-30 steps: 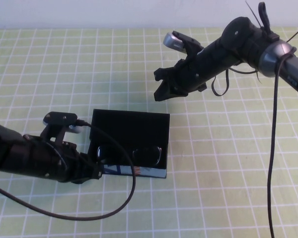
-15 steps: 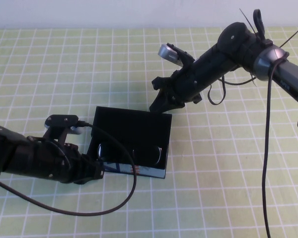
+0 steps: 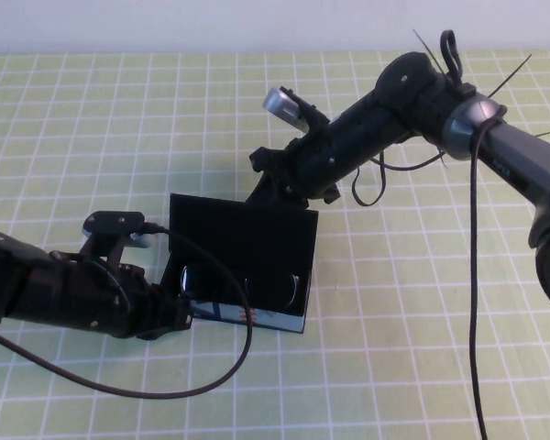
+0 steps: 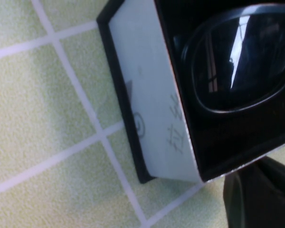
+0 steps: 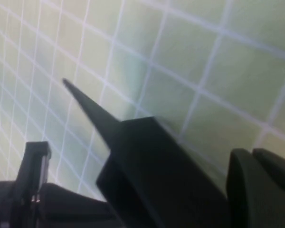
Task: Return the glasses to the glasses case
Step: Close the glasses case
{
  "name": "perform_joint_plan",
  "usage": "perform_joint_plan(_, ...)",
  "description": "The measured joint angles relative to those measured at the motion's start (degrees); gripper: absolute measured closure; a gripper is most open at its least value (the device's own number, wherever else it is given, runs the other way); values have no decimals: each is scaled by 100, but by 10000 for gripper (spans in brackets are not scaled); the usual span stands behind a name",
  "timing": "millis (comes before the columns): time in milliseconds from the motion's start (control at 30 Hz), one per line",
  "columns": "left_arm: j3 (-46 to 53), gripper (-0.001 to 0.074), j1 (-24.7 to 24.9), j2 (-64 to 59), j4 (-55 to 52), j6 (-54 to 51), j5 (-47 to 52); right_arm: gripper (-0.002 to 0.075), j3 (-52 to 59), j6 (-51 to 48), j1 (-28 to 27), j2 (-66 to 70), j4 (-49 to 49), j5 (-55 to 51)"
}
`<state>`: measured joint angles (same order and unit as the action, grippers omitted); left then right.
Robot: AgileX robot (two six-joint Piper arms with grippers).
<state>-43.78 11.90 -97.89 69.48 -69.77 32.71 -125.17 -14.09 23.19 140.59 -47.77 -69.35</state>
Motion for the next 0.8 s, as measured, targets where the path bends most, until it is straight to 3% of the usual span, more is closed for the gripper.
perform_joint_plan(267, 0, 738, 0, 0, 0, -24, 38, 743, 0, 24, 393, -78, 154, 0)
perform_joint_plan(467, -303, 738, 0, 31, -505, -7, 680, 743, 0, 37, 689, -459, 425, -4)
perform_joint_plan(600, -786, 738, 0, 219, -1746, 960, 1312, 743, 0, 137, 904, -702, 906, -28)
perform_joint_plan(800, -1603, 738, 0, 663, -4086, 3422, 2165, 743, 322, 273, 1203, -889, 1485, -68)
